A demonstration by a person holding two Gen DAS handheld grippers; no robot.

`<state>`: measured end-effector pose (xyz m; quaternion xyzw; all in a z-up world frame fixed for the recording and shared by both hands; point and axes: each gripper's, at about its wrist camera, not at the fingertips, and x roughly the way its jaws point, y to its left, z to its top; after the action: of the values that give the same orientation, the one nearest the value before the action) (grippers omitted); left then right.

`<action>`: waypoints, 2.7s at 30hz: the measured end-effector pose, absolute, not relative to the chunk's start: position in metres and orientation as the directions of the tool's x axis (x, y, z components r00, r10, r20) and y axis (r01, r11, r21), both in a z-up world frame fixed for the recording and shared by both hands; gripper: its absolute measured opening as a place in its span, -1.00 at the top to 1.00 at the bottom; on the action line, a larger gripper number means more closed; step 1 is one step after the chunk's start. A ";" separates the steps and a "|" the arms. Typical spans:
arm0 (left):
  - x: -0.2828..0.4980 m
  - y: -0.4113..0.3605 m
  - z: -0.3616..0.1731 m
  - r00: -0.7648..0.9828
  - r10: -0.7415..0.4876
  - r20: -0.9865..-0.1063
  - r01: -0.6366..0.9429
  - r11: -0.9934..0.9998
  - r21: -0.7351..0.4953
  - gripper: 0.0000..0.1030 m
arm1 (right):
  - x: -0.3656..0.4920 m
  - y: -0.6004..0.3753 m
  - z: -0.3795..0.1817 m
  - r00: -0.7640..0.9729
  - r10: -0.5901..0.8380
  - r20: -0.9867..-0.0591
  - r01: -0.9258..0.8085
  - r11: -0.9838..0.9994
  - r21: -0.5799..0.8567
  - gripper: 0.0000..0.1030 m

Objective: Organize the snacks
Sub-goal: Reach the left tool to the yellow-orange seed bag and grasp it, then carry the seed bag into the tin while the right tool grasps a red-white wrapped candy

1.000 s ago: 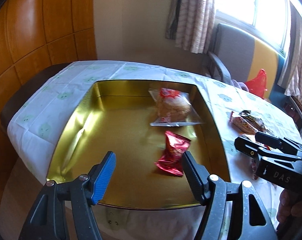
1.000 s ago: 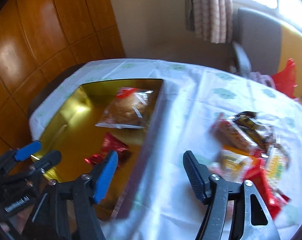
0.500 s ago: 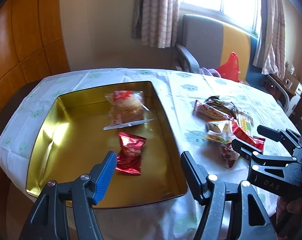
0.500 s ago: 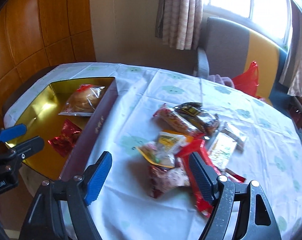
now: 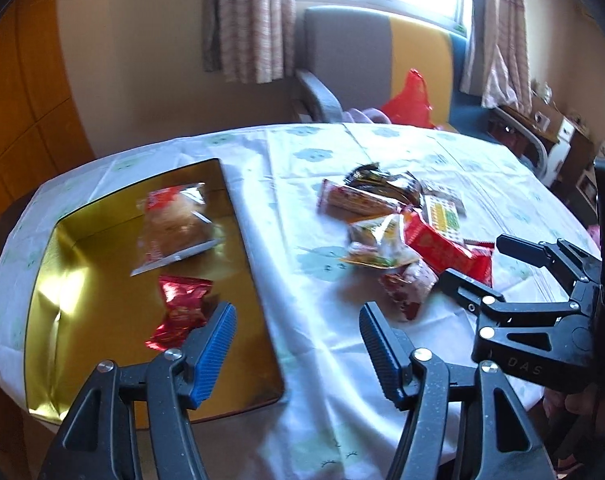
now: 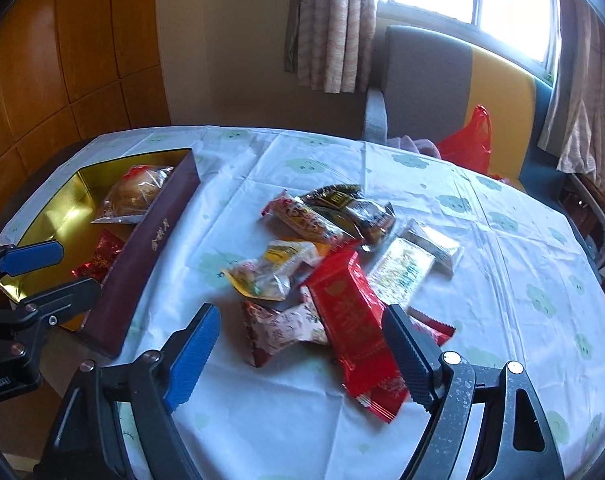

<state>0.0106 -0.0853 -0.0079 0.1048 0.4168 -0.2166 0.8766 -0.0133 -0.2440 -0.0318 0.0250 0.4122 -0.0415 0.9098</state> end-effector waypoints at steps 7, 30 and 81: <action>0.012 -0.114 -0.023 0.476 -0.331 -0.815 0.553 0.833 -0.016 0.00 | -0.045 -0.296 -0.053 0.609 -0.128 -0.783 0.241 0.970 0.028 -0.63; 0.121 -0.206 -0.073 0.290 -0.315 -0.904 0.526 0.841 -0.124 -0.25 | -0.077 -0.344 -0.086 0.558 -0.138 -0.819 0.359 0.929 0.088 -0.64; 0.023 -0.031 0.001 0.538 -0.399 -0.742 0.388 0.899 -0.202 0.25 | -0.035 -0.341 -0.094 0.534 -0.008 -0.845 0.245 0.958 0.146 0.48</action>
<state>0.0231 -0.0307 0.0011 -0.0065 0.4248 -0.2245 0.8770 -0.0345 -0.3413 -0.0940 0.1242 0.4772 -0.0732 0.8669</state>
